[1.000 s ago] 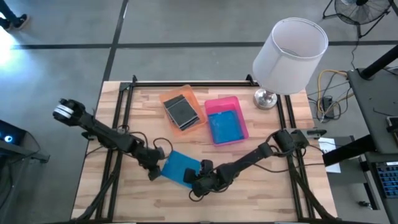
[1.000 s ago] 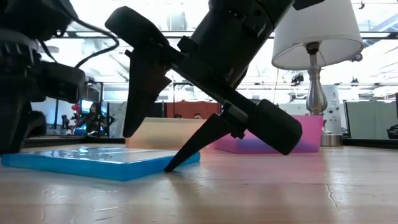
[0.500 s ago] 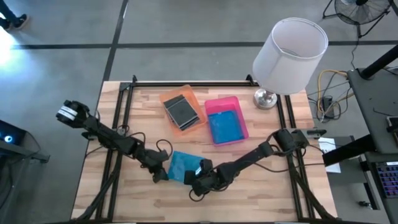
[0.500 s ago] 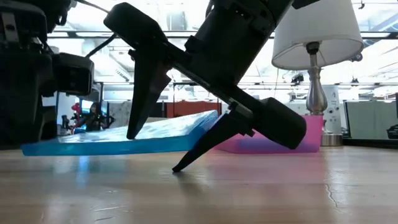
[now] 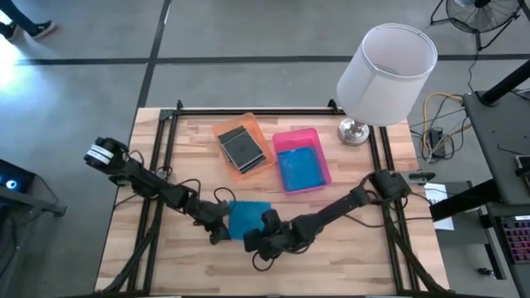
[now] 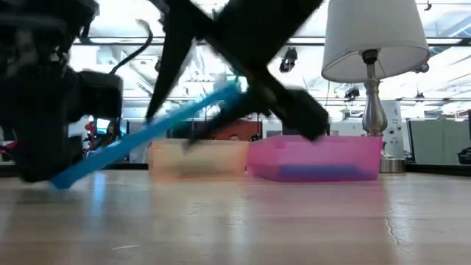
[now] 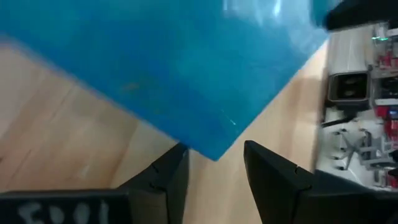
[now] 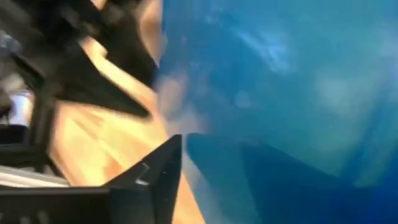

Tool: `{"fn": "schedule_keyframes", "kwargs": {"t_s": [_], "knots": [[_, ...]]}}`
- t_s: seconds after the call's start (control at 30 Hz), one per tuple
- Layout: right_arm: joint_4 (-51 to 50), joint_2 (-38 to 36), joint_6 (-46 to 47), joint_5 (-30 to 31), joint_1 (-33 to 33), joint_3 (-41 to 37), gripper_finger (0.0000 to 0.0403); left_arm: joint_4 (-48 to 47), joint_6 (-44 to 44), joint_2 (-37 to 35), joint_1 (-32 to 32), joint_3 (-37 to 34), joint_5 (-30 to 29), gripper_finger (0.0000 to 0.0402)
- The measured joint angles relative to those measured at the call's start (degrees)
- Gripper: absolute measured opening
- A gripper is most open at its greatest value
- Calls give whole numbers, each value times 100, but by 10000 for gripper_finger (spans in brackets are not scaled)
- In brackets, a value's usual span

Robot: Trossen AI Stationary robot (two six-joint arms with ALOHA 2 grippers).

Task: Pick & place jewel cases by type
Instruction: Put the blue cd case into the pink bin

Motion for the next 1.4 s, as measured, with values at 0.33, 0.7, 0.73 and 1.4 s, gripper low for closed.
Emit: {"fn": "schedule_keyframes", "kwargs": {"t_s": [0.33, 0.7, 0.73, 1.4], "knots": [[-2759, -1364, 2589, 2244, 1006, 30, 28, 22, 408, -886, -76, 83, -487, 133], [-4366, -1853, 3681, 4271, 616, 26, 20, 44, 443, -2768, -134, 67, -2453, 133], [-4631, -1940, 3561, 4330, 473, 38, 20, 77, 426, -2864, -134, 68, -2500, 133], [-4906, -4199, -6849, -2369, -2862, 45, 18, 2, 176, -3091, -129, 189, -1850, 133]]}}
